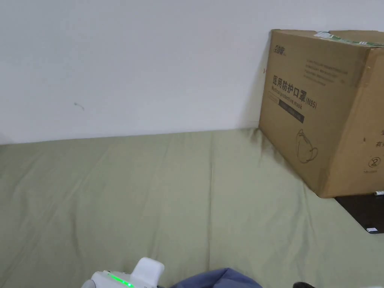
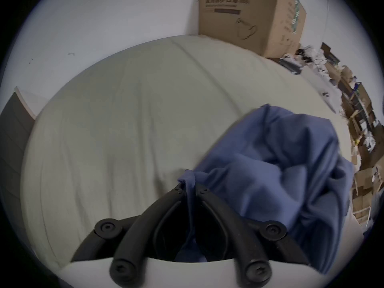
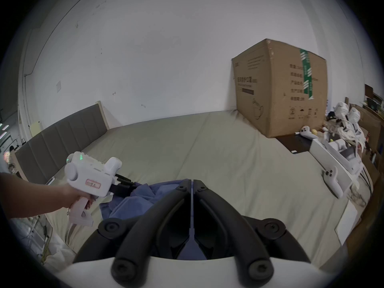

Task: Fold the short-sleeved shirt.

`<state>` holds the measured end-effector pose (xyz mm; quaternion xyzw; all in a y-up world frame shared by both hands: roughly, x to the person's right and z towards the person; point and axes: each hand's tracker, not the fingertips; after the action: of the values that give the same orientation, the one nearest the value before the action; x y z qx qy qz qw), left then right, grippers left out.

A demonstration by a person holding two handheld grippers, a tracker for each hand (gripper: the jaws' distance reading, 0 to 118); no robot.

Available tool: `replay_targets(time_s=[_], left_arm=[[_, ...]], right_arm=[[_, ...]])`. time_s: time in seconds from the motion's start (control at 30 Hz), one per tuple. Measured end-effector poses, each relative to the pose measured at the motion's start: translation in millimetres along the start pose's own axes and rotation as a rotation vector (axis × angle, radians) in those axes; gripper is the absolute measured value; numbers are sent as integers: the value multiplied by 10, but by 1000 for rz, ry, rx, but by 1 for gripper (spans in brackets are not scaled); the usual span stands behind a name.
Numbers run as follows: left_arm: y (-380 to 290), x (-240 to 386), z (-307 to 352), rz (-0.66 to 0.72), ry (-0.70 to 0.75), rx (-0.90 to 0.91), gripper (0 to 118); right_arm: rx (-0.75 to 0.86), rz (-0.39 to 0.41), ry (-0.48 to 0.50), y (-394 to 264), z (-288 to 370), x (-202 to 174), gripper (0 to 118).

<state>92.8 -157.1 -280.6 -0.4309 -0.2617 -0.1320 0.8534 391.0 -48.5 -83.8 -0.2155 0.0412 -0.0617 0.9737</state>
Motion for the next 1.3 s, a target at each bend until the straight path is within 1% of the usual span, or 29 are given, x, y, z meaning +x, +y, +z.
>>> replay_targets(time_s=[0.03,0.07,0.1,0.17,0.2,0.23,0.27,0.3,0.33,0.4,0.5,0.57,0.6,0.63,0.67,0.7,0.73,0.77,0.8,0.83,0.87,0.9,0.93,0.97,1.0,1.03,1.07,1.13,1.3], left_arm=[[2,36,59,-21,43,11,9],[44,-19,127,-44,56,25,9],[45,-22,183,-48,53,40,9],[21,-54,319,-7,15,85,9],[22,-147,364,28,4,102,9],[-3,-194,427,60,2,114,9],[-31,-222,471,82,-2,115,9],[-61,-246,512,92,-3,117,9],[-89,-284,523,102,2,121,9],[-161,-339,574,122,17,123,9],[-270,-424,587,153,32,106,9],[-349,-470,588,178,21,94,9],[-374,-476,574,183,19,88,9],[-395,-480,556,186,20,77,9],[-411,-477,543,186,24,67,9],[-417,-476,535,186,26,61,9],[-426,-470,528,189,26,58,9],[-430,-460,529,194,28,59,9],[-425,-451,529,199,30,60,9],[-414,-440,528,204,33,58,9],[-420,-434,536,209,34,57,9],[-418,-427,542,214,36,57,9],[-412,-423,556,223,38,53,9],[-407,-429,582,238,39,50,9],[-420,-444,611,257,34,52,9],[-425,-460,669,284,25,61,9],[-421,-470,738,302,22,72,9],[-414,-478,909,308,38,92,9],[-338,-502,1413,266,79,161,9]], right_arm=[[-33,8,27,107,-123,18,4],[-59,-15,62,207,-264,52,4],[-97,-44,99,291,-416,90,4],[-273,-134,175,469,-893,184,4],[-380,-178,199,529,-1167,224,14],[-483,-211,196,552,-1463,263,34],[-516,-240,179,536,-1657,288,72],[-562,-240,147,492,-1868,313,118],[-630,-226,89,437,-2078,319,117],[-644,-227,49,349,-2381,392,116],[-802,-241,-9,108,-2725,444,116],[-901,-202,-48,-69,-2811,299,116],[-881,-116,-60,-59,-2816,226,116],[-902,8,-67,-22,-2840,137,116],[-917,86,-56,-8,-2832,75,115],[-900,147,-61,-25,-2716,-65,115],[-853,181,-34,20,-2630,-114,109],[-815,174,5,79,-2558,-143,97],[-812,166,29,117,-2512,-164,78],[-814,152,56,100,-2443,-218,66],[-841,130,105,92,-2409,-239,58],[-920,112,161,60,-2406,-244,56],[-1010,83,230,13,-2398,-242,46],[-1039,76,253,-49,-2358,-268,29],[-984,108,217,-57,-2285,-288,9],[-909,165,197,-30,-2182,-304,9],[-864,157,218,16,-2086,-290,8],[-818,99,263,110,-1907,-232,8],[-625,-28,274,670,-1325,-26,7]])
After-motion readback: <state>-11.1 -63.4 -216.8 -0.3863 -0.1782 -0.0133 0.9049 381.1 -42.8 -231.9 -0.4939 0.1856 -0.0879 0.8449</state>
